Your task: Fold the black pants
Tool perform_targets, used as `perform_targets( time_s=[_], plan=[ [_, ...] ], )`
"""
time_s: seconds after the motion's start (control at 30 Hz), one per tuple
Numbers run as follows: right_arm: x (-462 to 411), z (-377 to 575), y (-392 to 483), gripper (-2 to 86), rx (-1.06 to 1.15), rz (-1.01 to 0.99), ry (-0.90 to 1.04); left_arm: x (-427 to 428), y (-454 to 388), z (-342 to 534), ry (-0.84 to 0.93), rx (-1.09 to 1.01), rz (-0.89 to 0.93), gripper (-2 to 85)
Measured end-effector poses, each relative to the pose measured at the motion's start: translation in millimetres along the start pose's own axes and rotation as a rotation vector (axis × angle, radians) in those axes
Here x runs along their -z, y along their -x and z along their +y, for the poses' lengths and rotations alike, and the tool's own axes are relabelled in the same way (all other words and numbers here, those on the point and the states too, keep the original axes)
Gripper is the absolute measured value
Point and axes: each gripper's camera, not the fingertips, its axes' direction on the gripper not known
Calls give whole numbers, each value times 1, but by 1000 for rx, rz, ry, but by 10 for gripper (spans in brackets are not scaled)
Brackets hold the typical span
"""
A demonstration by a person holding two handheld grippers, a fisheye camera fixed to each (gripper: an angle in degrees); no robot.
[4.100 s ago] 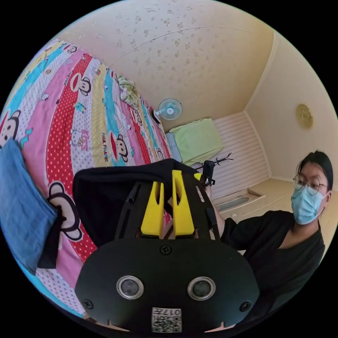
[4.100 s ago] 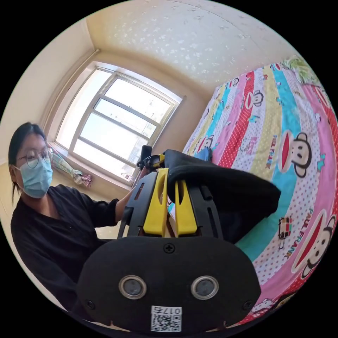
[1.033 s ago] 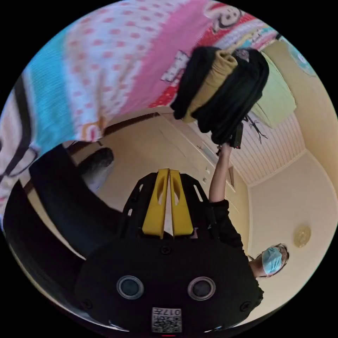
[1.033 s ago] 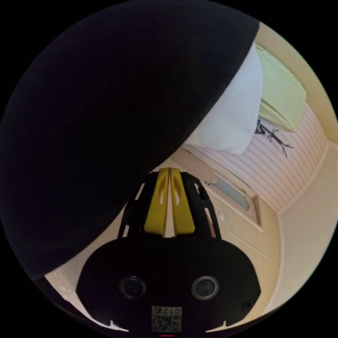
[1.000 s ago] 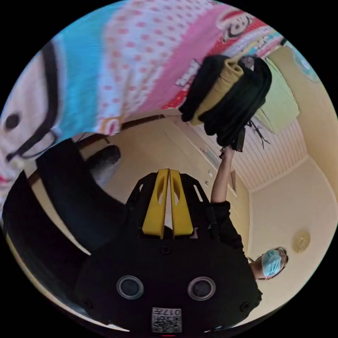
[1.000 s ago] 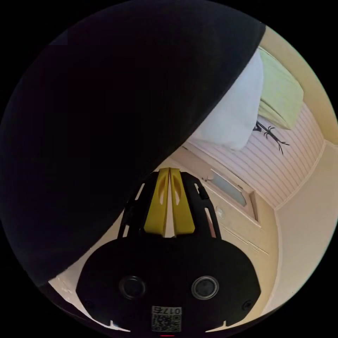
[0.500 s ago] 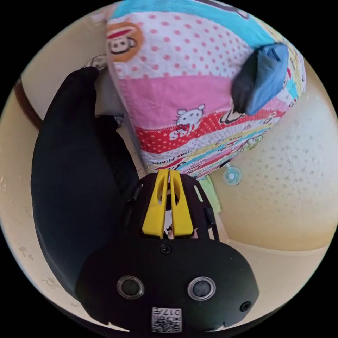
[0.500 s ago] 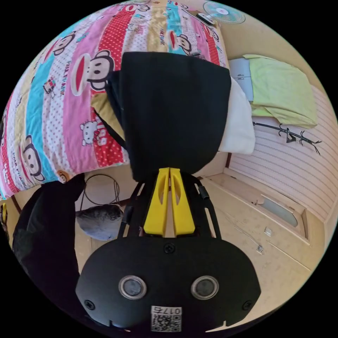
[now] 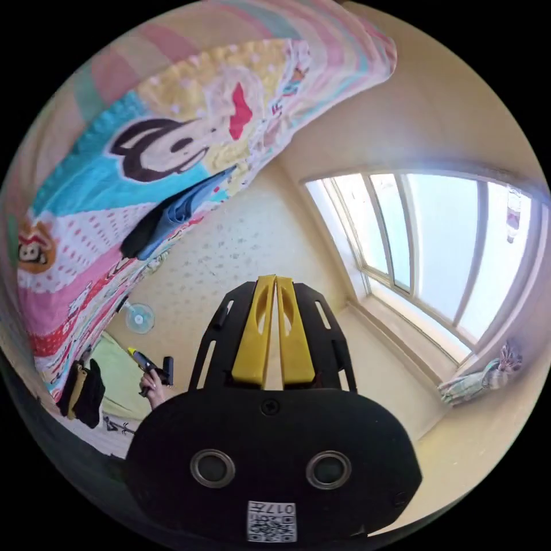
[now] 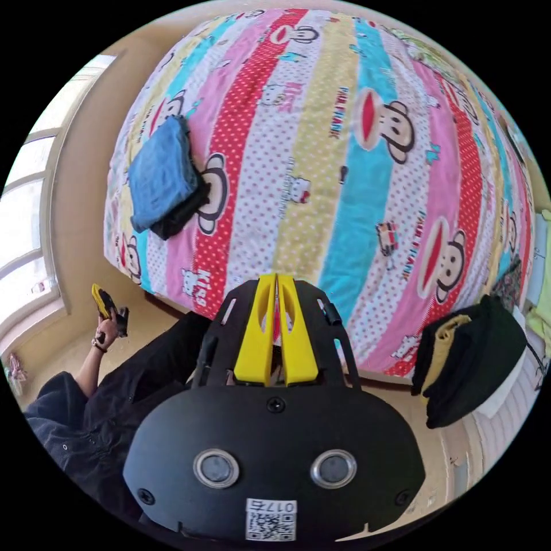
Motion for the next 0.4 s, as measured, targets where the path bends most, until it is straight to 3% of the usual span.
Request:
perform_targets(
  time_s=[0.07, 0.13, 0.3, 0.4],
  plan=[
    [-12, -33, 29, 31, 21, -72, -29, -40, -6, -24, 117, 29, -280, 10],
    [-20, -59, 42, 60, 36, -155, -31, -91, -12, -52, 181, -2, -584, 77],
    [-29, -124, 35, 119, 57, -394, -55, -165, -6, -90, 210, -123, -771, 110],
    [-40, -152, 7, 132, -26, -454, -84, -198, 11, -95, 235, -187, -992, 117]
  ],
)
